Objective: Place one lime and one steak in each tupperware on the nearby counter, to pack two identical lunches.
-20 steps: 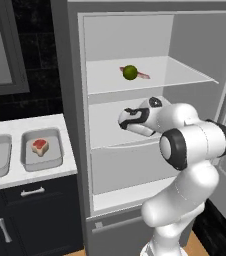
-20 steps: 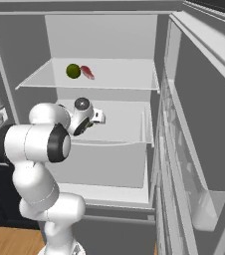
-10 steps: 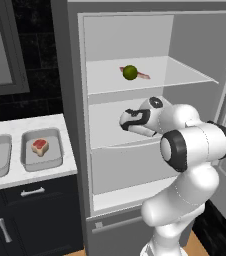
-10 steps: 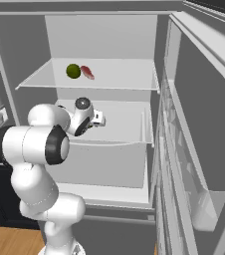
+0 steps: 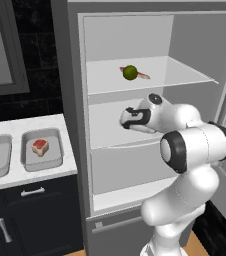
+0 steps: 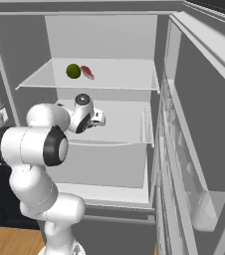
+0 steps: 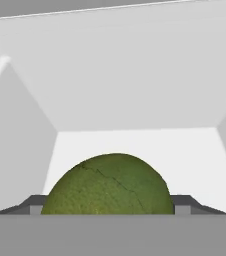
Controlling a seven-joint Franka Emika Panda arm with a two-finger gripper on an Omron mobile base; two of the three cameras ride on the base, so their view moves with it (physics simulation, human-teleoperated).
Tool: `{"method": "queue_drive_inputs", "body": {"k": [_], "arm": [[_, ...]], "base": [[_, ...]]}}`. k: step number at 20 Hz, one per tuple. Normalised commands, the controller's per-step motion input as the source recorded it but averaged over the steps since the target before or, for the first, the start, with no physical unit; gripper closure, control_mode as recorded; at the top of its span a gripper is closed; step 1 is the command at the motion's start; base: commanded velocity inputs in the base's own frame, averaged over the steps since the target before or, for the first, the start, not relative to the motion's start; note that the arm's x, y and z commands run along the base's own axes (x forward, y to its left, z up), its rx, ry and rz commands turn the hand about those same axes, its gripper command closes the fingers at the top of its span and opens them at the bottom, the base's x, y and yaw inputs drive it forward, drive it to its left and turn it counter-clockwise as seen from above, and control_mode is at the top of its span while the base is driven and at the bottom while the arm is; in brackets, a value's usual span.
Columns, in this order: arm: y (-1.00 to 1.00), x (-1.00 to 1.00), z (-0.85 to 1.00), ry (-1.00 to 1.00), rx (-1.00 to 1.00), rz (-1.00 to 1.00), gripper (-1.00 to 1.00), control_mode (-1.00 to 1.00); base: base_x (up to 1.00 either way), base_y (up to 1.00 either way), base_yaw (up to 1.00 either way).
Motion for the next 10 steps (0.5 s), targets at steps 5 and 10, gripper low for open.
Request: {"method": "queue_drive_inputs", "body": {"k": [5,10], "arm": [[-0.06,-1.0,-0.14,-0.01,0.01,-0.03,1.0,-1.0],[-0.09,-1.0,0.16,-0.13,0.02,0.0,1.0,-1.0]], "base": [[0.0,0.0,0.0],[0.0,0.0,0.0]]}}
